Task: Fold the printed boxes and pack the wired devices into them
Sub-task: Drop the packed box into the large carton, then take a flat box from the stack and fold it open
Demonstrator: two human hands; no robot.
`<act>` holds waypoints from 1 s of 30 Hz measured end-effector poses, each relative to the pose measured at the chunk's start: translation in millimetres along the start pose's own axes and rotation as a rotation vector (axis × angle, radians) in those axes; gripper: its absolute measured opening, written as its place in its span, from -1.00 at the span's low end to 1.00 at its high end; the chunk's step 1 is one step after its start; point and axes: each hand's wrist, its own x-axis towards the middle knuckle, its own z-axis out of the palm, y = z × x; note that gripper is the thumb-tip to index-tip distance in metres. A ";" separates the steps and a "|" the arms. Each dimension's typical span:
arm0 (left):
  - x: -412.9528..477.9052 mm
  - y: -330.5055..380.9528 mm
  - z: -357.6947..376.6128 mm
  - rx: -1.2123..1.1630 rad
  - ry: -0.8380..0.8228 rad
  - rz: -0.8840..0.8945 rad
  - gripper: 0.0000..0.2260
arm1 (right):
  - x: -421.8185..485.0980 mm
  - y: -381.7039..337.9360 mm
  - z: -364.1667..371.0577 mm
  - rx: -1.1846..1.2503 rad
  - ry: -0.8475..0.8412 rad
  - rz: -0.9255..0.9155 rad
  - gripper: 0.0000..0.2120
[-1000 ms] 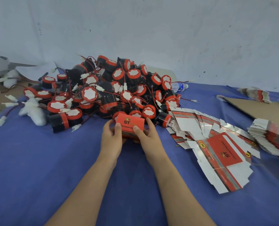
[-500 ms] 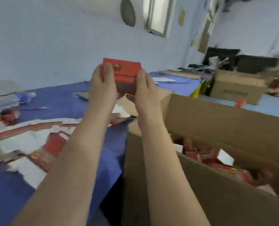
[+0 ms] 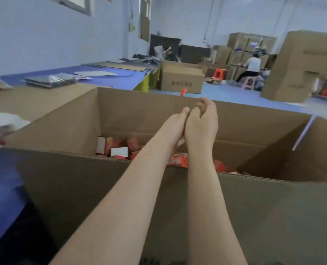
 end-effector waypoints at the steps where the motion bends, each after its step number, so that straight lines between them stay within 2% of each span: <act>1: -7.2 9.3 -17.8 -0.011 0.057 0.064 -0.67 | -9.4 -7.1 17.2 0.112 -0.070 0.018 -0.70; 5: -52.4 43.2 -109.7 0.030 0.436 0.288 -0.73 | -64.3 -36.4 96.9 0.370 -0.328 -0.010 -0.81; 9: -107.0 62.9 -218.9 0.134 0.875 0.443 -0.84 | -144.0 -63.4 176.0 0.550 -0.622 -0.071 -0.77; 11: -132.2 62.5 -271.8 0.208 1.079 0.453 -0.84 | -183.2 -72.8 215.3 0.559 -0.804 -0.060 -0.75; 14: -159.4 47.4 -339.2 0.216 1.273 0.310 -0.80 | -227.1 -72.0 274.7 0.389 -1.035 -0.080 -0.71; 16: -166.8 30.6 -372.8 0.241 1.315 0.180 -0.73 | -240.8 -59.1 311.8 0.209 -1.069 -0.120 -0.66; 20: -166.5 -1.5 -414.9 0.179 1.317 0.069 -0.82 | -247.6 -27.1 364.6 0.020 -0.954 -0.128 -0.63; 21: -164.9 -7.4 -421.9 0.176 1.317 0.057 -0.78 | -248.2 -21.7 374.0 -0.037 -0.924 -0.144 -0.61; 23: -160.4 -13.6 -429.9 0.154 1.298 0.031 -0.70 | -247.3 -14.9 390.6 -0.223 -0.862 -0.247 -0.55; 26: -150.0 -15.5 -438.9 0.180 1.253 -0.018 -0.67 | -236.7 -19.0 411.1 -0.447 -0.851 -0.366 -0.41; 28: -145.9 -15.2 -444.2 0.180 1.248 -0.003 -0.70 | -233.2 -23.8 419.9 -0.420 -0.858 -0.372 -0.44; 30: -148.8 -14.5 -452.9 0.235 1.282 0.019 -0.73 | -235.6 -26.3 420.9 -0.253 -0.876 -0.322 -0.61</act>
